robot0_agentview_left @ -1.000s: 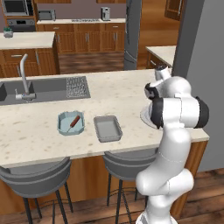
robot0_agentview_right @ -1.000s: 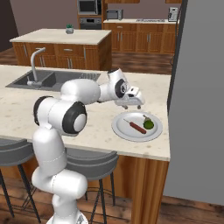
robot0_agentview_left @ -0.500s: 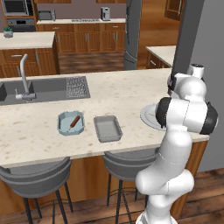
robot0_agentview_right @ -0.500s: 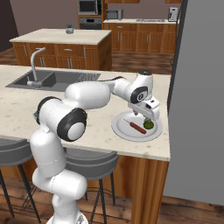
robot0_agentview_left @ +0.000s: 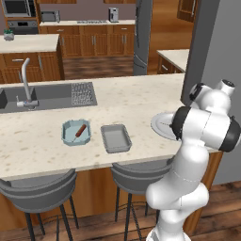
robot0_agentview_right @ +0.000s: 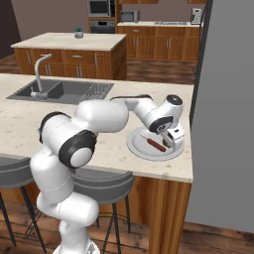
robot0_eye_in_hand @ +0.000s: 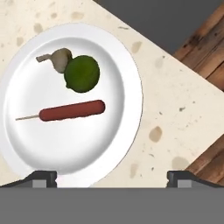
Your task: Place one cooked food and one vegetable from the large plate to each tupperware container.
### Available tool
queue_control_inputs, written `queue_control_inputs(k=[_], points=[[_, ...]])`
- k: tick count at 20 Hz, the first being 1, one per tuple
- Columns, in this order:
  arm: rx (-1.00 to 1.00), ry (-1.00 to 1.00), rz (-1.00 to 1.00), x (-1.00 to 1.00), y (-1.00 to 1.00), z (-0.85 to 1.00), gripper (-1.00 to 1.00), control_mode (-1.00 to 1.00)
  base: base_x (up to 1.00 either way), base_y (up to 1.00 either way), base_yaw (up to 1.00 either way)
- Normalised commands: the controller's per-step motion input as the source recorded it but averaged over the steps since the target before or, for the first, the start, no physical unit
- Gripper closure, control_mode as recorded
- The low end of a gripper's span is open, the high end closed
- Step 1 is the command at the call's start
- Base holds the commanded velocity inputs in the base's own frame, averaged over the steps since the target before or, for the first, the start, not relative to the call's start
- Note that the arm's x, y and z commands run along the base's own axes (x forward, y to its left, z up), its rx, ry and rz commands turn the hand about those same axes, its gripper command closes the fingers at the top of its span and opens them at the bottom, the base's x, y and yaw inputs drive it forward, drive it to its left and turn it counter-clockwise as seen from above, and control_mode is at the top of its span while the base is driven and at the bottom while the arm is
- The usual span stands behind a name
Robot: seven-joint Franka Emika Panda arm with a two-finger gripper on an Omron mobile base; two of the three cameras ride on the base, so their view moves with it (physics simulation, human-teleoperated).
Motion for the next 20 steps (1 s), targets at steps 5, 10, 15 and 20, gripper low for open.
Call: queue_control_inputs(k=[5, 10, 15, 20], points=[[0.03, 0.0, -0.06, 0.32, 0.0, -0.18, -1.0, -1.0, 0.0, 0.0, 0.0], [0.08, 0.0, -0.02, 0.39, 0.0, -0.13, -1.0, -1.0, 0.0, 0.0, 0.0], [0.05, 0.0, -0.04, 0.48, -0.01, -0.23, -1.0, -1.0, 0.0, 0.0, 0.0], [0.03, 0.0, -0.05, 0.58, -0.19, -0.33, -1.0, -1.0, 0.0, 0.0, 0.0]])
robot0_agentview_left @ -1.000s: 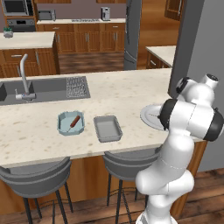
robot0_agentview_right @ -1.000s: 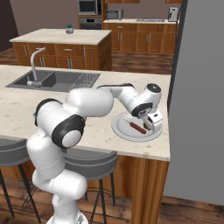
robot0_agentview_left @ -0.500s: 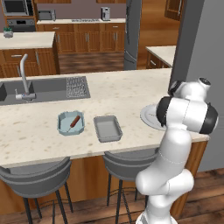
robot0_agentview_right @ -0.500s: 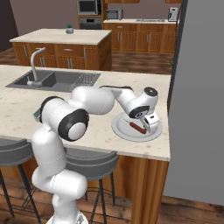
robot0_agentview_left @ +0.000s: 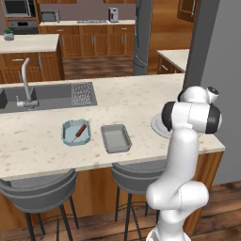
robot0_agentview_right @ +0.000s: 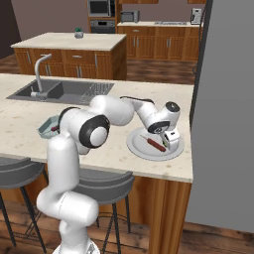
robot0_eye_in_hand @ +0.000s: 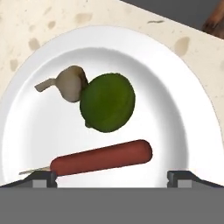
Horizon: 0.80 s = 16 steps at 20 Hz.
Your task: Place one cooked food and one vegetable from the large plate to each tupperware container.
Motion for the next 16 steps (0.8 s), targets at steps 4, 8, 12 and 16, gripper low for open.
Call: queue_control_inputs(k=[4, 8, 12, 16], points=[[0.01, 0.0, -0.08, 0.51, -0.38, -0.39, -1.0, -1.0, 0.0, 0.0, 0.0], [0.01, 0.0, -0.1, 0.25, -0.16, -0.35, -1.0, -1.0, 0.0, 0.0, 0.0], [0.05, 0.0, 0.0, 0.04, 0.11, -0.24, -1.0, -1.0, 0.0, 0.0, 0.0], [0.03, -0.02, 0.0, 0.04, 0.4, -0.28, -1.0, -1.0, 0.0, 0.0, 0.0]])
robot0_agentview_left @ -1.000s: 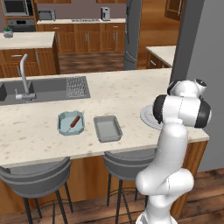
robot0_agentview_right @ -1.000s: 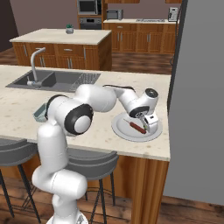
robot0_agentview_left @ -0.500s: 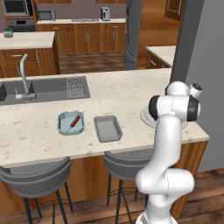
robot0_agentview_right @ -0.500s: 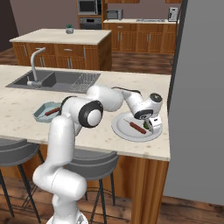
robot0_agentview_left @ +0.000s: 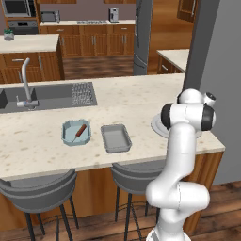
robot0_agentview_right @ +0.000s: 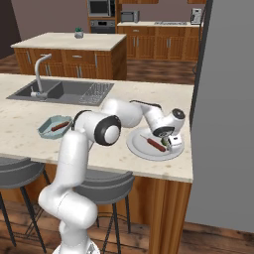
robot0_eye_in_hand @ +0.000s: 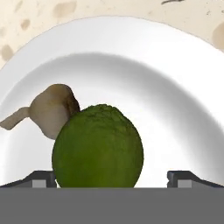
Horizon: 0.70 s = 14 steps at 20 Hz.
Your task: Place one cooked food and one vegetable from the large plate to each tupperware container.
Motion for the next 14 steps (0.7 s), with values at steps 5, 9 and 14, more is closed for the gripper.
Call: queue_control_inputs(k=[5, 9, 14], points=[[0.06, -0.29, 0.0, 0.4, 0.16, -0.56, -1.0, -1.0, 0.0, 0.0, 0.0], [0.07, -0.41, 0.0, 0.55, -0.01, -0.84, -1.0, -1.0, 0.0, 0.0, 0.0], [0.0, -0.13, -0.01, 0.1, -0.01, -0.9, 1.0, -1.0, 0.0, 0.0, 0.0]])
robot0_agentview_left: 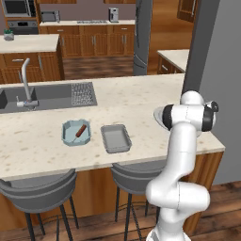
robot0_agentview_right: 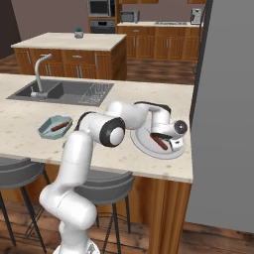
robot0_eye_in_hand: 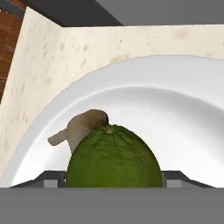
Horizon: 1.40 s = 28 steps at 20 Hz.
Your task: Place one cooked food and one vegetable from the large plate to each tupperware container.
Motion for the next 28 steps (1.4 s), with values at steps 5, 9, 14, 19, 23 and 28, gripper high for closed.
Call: queue_control_inputs(k=[5, 9, 14, 19, 23, 28], points=[[-0.04, -0.05, -0.02, -0.24, 0.0, -0.35, 1.0, -1.0, 0.0, 0.0, 0.0], [-0.05, -0.08, 0.11, -0.61, 0.0, 0.69, 1.0, -1.0, 0.0, 0.0, 0.0], [-0.26, 0.01, 0.35, -1.0, 0.48, 1.0, 1.0, -1.0, 0.0, 0.0, 0.0], [-0.36, 0.13, 0.44, -0.95, 1.0, 0.87, 1.0, -1.0, 0.0, 0.0, 0.0], [-0.26, 0.15, 0.43, -0.69, 1.0, 0.85, 1.0, -1.0, 0.0, 0.0, 0.0], [-0.21, 0.2, 0.42, -0.33, 1.0, 0.82, 1.0, -1.0, 0.0, 0.0, 0.0]])
